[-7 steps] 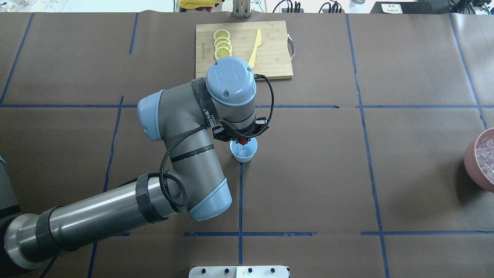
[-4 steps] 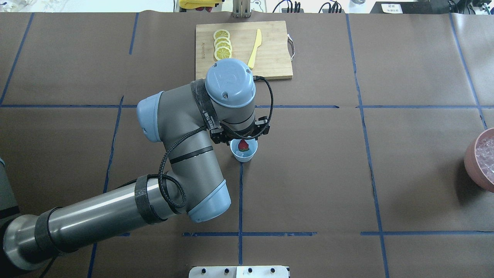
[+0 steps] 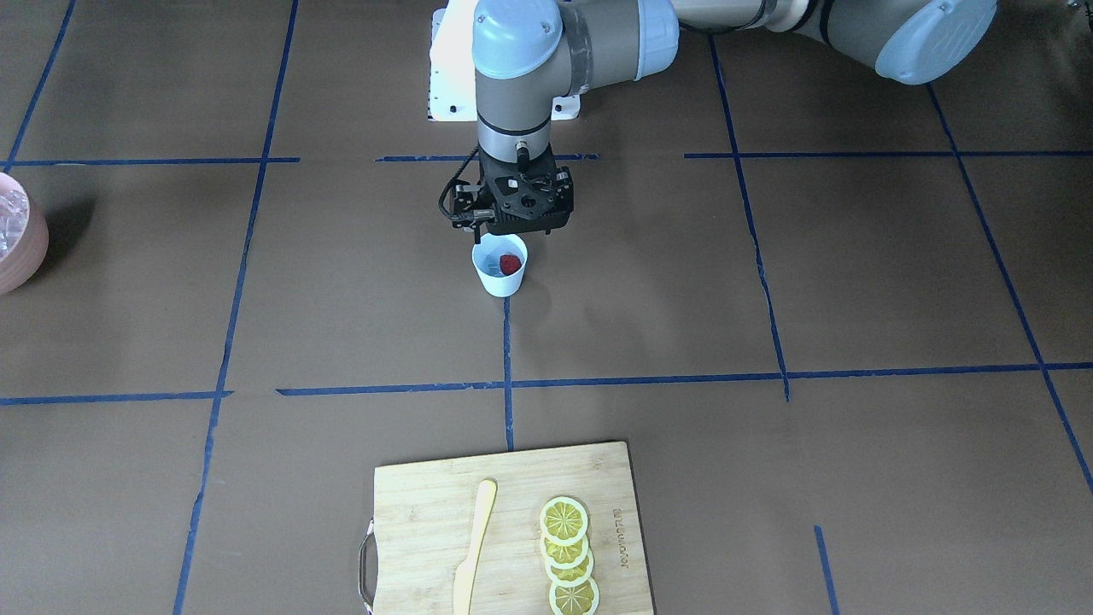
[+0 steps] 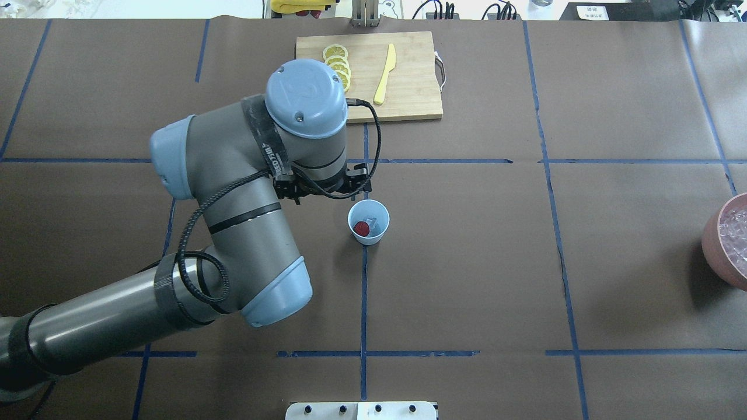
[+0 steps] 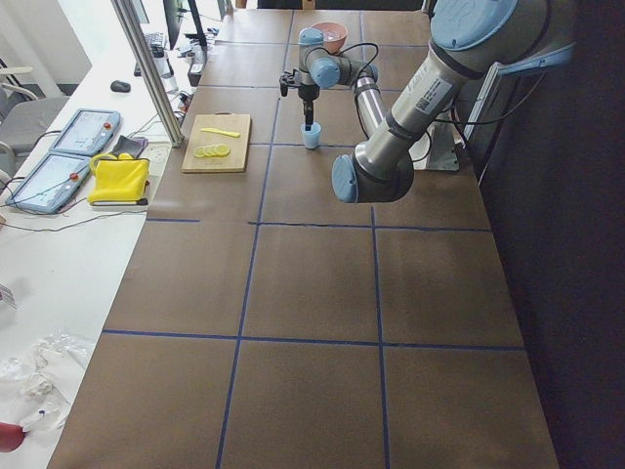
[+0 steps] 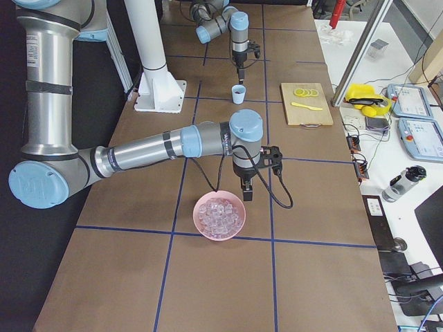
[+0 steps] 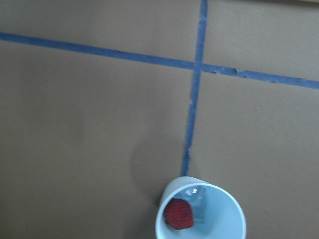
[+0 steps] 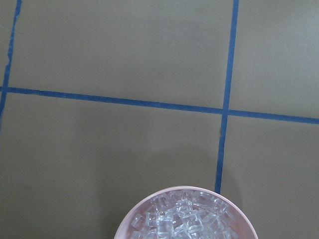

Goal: Put ice and strawberries in cup

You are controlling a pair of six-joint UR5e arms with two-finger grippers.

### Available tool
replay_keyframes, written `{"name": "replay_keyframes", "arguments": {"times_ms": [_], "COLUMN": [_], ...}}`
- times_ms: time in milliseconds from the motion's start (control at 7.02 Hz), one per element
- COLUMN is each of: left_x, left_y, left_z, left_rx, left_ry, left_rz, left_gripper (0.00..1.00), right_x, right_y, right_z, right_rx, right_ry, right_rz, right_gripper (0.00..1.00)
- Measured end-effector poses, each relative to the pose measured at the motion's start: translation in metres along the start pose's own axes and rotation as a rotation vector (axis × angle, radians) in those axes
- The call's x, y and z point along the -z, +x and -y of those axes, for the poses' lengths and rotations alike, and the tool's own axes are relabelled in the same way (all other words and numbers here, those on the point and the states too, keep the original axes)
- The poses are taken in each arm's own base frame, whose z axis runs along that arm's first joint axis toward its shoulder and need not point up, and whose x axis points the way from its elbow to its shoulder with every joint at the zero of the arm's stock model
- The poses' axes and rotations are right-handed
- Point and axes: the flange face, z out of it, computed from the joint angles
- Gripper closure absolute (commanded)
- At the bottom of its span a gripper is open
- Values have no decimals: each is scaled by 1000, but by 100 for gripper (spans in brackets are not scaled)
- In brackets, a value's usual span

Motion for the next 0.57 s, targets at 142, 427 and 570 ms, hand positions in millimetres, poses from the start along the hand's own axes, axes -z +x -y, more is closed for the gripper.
{"name": "replay_keyframes", "arguments": {"times_ms": [142, 427, 570], "left_x": [6, 24, 29], "left_y": [-49, -145, -192], "left_z": [14, 51, 67], "left_rx": [-46, -120, -160], "left_ry": [-2, -39, -51], "left_rz": [21, 27, 35], "left_gripper": [0, 0, 0], "right_x": [-12, -32, -37], "right_y": [15, 49, 63], "right_z": [-2, -7, -15], "right_rx": [-30, -95, -106], "right_ry": [-25, -57, -47], "right_rz": [-2, 8, 27], "right_gripper": [1, 1, 1]}}
